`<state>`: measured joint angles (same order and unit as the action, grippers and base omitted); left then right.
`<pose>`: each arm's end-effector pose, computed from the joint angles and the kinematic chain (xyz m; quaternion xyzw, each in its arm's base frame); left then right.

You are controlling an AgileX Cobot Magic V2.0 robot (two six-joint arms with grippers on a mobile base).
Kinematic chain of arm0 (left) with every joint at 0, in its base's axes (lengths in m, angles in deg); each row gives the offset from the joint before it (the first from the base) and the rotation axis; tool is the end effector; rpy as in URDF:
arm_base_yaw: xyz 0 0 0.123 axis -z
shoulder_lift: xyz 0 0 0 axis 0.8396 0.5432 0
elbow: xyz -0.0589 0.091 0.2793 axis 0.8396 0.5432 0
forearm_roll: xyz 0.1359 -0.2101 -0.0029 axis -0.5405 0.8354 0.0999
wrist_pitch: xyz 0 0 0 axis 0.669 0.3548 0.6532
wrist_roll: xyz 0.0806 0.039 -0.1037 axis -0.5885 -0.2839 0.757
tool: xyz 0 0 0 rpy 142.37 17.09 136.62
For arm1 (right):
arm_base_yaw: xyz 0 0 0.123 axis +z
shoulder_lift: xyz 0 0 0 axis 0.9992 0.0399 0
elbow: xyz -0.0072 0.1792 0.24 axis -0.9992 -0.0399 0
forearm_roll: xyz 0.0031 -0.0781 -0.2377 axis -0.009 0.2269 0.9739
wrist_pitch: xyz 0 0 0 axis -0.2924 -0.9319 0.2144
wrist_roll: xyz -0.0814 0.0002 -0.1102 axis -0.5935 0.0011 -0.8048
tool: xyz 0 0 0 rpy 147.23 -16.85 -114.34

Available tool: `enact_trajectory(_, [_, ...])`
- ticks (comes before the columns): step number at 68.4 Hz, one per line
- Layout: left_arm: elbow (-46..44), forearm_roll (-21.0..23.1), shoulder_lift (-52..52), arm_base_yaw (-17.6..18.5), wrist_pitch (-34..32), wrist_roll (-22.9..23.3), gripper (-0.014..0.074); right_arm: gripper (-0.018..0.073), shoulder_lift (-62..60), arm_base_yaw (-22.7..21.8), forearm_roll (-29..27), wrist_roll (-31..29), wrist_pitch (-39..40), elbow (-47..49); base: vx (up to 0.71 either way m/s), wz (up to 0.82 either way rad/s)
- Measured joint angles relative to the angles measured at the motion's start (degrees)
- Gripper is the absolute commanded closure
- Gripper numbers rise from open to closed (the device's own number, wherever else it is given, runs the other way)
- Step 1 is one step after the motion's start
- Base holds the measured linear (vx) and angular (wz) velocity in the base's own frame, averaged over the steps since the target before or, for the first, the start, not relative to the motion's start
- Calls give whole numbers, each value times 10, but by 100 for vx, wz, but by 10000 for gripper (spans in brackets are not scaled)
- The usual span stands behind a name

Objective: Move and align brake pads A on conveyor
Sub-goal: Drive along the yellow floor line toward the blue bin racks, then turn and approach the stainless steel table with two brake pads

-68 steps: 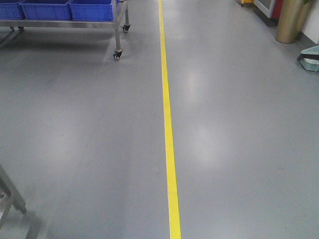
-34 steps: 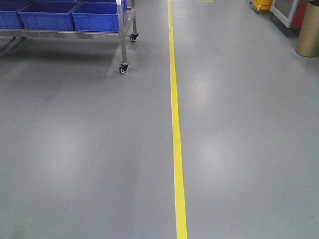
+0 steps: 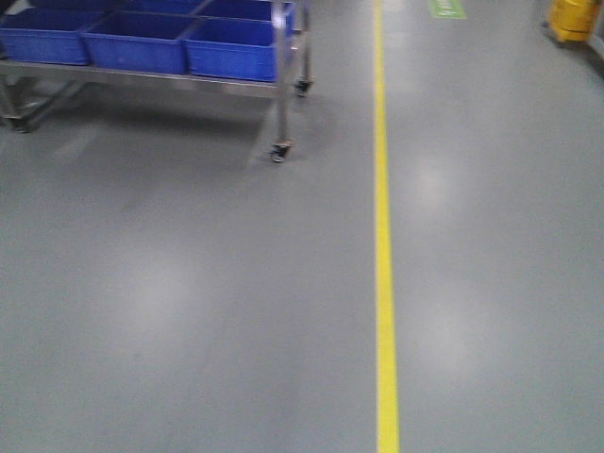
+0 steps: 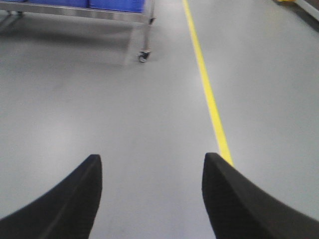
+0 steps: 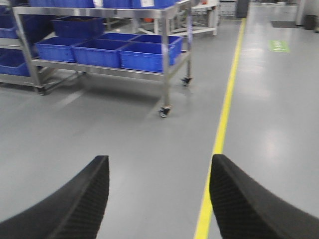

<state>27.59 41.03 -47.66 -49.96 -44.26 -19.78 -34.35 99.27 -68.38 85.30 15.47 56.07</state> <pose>0.0825 -0.0104 0.2618 0.0133 0.8309 -0.0602 0.5530 0.0872 0.0155 0.2763 -0.0641 0.7627 0.0650 0.6403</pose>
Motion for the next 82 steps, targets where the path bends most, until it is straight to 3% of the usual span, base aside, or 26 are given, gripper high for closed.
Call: enact_trajectory(82, [0, 0, 0, 0, 0, 0, 163, 127, 0, 0, 0, 0, 0, 0, 25, 91])
